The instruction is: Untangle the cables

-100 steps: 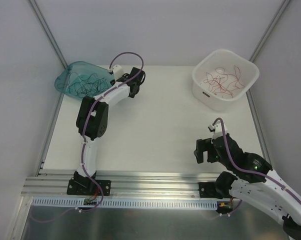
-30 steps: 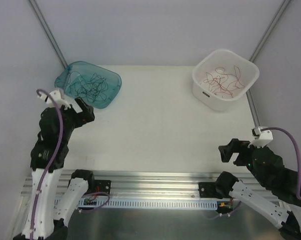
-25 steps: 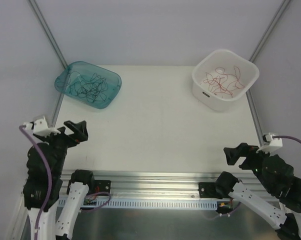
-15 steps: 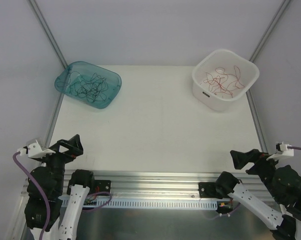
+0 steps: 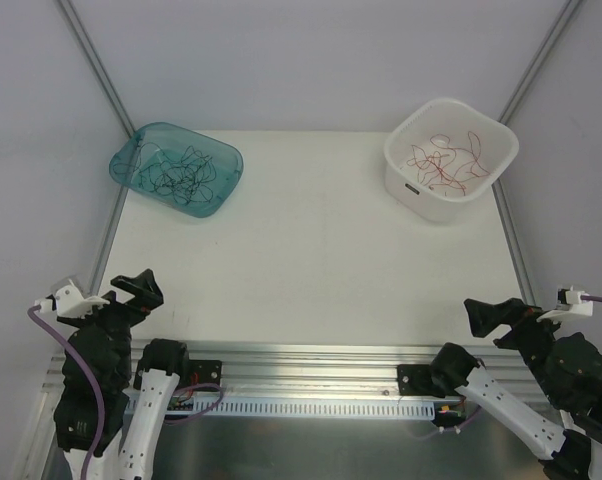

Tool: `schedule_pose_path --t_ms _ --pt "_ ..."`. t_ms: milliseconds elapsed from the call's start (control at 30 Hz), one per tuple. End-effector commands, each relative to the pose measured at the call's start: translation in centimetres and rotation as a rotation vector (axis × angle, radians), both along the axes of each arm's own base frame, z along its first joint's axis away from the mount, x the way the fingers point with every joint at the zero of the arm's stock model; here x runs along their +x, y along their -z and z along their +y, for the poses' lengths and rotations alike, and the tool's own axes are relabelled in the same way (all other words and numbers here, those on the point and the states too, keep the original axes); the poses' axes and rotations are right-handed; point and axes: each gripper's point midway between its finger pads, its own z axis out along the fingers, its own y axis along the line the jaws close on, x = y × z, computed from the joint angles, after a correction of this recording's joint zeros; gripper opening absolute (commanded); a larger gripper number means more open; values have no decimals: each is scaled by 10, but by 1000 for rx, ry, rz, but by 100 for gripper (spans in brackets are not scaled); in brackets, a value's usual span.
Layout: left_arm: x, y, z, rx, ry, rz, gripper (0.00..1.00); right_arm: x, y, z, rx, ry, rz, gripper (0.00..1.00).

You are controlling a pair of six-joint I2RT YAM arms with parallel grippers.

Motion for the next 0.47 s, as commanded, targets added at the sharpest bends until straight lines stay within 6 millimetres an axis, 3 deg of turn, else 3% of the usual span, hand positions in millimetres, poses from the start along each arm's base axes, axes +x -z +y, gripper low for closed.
schedule_pose_path --t_ms 0,433 --pt "-25 -13 6 -44 -21 -172 99 -2 -10 -8 71 27 -63 100" --pt "-25 -13 3 -45 -3 -173 99 6 -12 4 52 9 -61 100"
